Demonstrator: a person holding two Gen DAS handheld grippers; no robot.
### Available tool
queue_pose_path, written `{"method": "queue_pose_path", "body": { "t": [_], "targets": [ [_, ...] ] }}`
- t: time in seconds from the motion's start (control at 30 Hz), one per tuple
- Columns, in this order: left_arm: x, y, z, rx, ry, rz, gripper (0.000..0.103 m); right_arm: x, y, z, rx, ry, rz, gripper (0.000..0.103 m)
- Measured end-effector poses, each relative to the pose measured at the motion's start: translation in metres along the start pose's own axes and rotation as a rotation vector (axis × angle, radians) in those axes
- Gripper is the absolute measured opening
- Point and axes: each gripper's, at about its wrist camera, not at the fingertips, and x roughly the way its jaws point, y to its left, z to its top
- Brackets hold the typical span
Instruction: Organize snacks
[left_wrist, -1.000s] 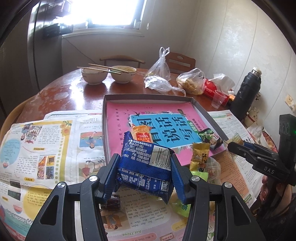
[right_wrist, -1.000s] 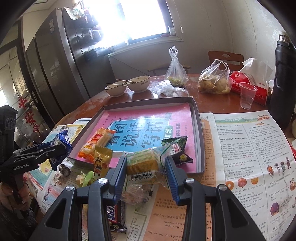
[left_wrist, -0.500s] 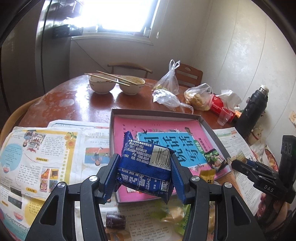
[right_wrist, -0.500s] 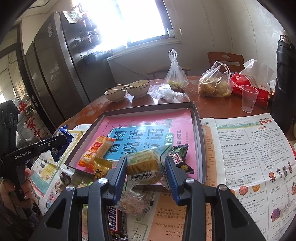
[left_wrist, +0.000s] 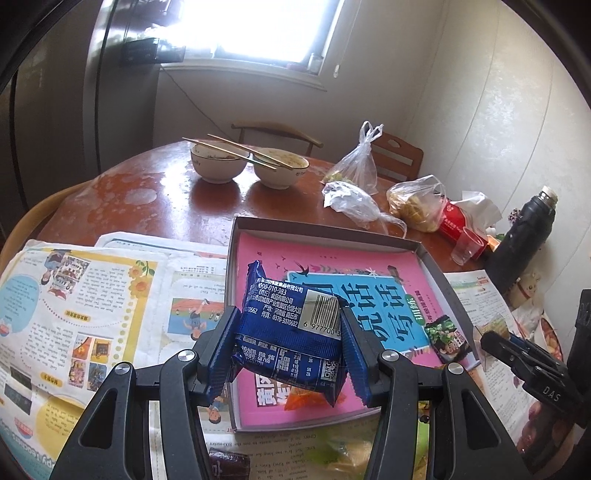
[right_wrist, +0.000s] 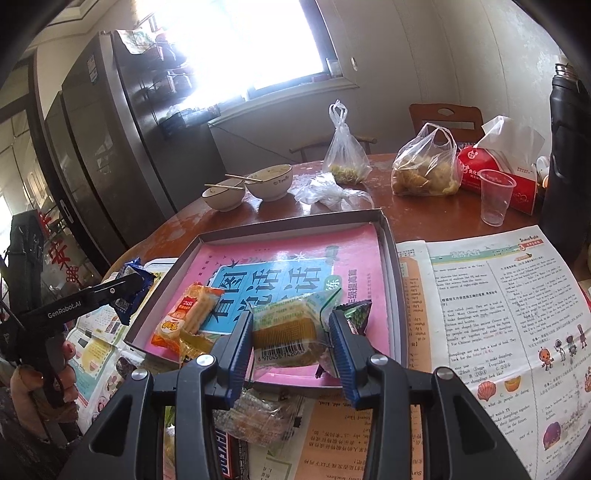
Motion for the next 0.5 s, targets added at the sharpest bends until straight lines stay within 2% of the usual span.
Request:
{"method": "queue_pose_path", "body": {
  "t": [0.27,0.5],
  "targets": [
    [0.015,0.0,0.002,0.018,-0.015,0.099,0.055,0.004,0.0,0.004,0.011,-0.014,0.001,0.042],
    [0.028,-0.006,-0.002,0.089,-0.02,0.213,0.055,0.009,0.0,0.003,0.015,-0.004,-0.001,0.042]
  ]
}}
